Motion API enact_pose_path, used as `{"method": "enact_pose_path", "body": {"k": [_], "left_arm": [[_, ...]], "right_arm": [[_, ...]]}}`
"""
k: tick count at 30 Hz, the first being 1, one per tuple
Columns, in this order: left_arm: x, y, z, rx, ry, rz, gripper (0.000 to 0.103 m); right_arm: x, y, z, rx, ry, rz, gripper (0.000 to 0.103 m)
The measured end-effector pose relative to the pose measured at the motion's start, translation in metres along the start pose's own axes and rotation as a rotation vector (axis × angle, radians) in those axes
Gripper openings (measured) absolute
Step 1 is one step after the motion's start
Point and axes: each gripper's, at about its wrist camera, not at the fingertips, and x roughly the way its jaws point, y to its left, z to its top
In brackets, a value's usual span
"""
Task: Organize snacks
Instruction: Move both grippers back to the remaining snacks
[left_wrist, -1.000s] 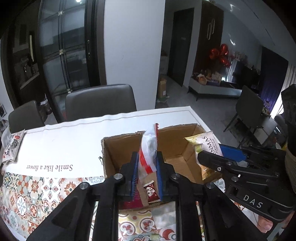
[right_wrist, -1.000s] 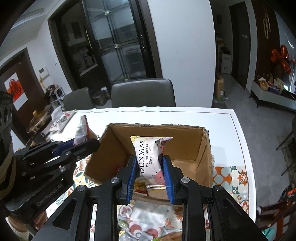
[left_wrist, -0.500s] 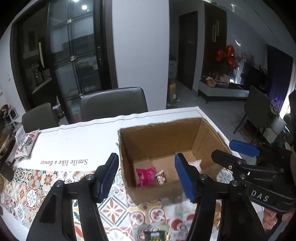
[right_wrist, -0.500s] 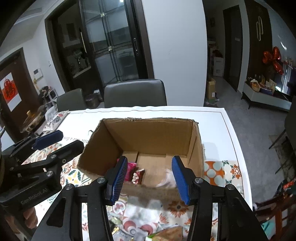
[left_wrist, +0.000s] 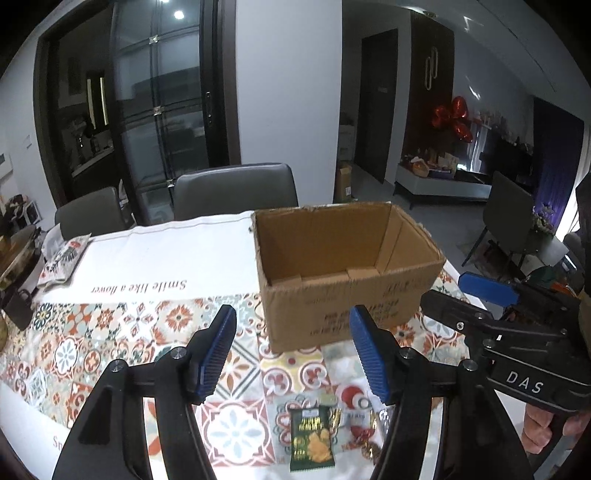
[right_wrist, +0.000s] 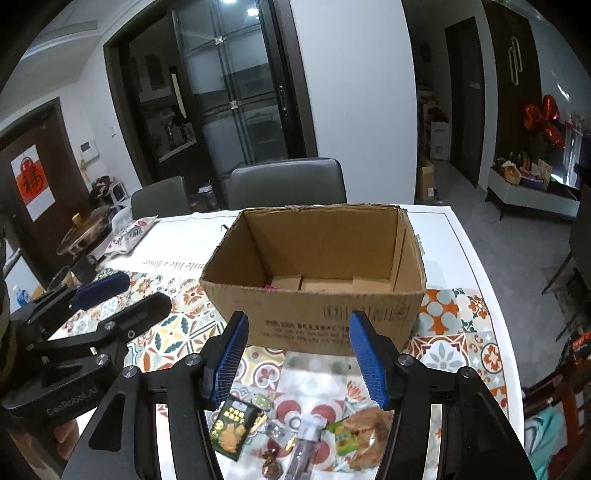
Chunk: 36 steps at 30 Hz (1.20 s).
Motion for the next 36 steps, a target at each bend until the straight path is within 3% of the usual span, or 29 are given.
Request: {"method": "enact_pose_path", "body": {"k": [15,36], "left_arm": [[-0.001,-0.002,-0.062,-0.009,0.081,0.002,0.064],[0.054,-0.009,-0.128,-0.011,0.294,-0.043,0.064]], "right_arm": [[0.0,0.005,-0.056,0.019,0.076,0.005,0.058],[0.042,-0.002,-0.126,0.066,0.293,0.018,0.055]]}}
